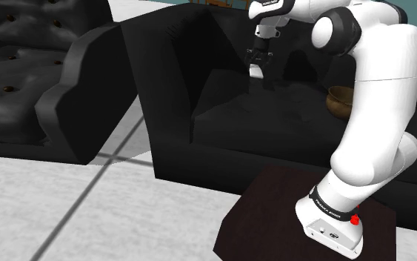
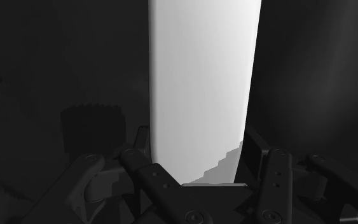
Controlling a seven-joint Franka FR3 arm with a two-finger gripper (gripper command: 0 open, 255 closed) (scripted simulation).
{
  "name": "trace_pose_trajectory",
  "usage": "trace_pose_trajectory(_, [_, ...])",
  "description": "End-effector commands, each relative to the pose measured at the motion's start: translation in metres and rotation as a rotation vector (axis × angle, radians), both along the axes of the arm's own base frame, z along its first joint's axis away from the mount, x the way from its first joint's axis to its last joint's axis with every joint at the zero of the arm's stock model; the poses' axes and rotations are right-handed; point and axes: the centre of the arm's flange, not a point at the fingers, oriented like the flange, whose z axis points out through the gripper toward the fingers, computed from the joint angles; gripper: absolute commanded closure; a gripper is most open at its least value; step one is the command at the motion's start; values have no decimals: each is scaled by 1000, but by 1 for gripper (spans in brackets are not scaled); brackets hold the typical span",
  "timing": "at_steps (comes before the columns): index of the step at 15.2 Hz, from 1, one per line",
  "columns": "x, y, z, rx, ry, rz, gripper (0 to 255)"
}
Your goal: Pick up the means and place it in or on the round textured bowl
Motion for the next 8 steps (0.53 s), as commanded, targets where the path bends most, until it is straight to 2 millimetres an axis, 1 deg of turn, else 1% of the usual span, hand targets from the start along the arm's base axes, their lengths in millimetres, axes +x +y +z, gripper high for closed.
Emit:
trace_pose_trajectory(1, [1, -1, 11, 0, 0, 0, 255])
trace_pose_trajectory(8, [1, -1, 48, 0, 0, 0, 255])
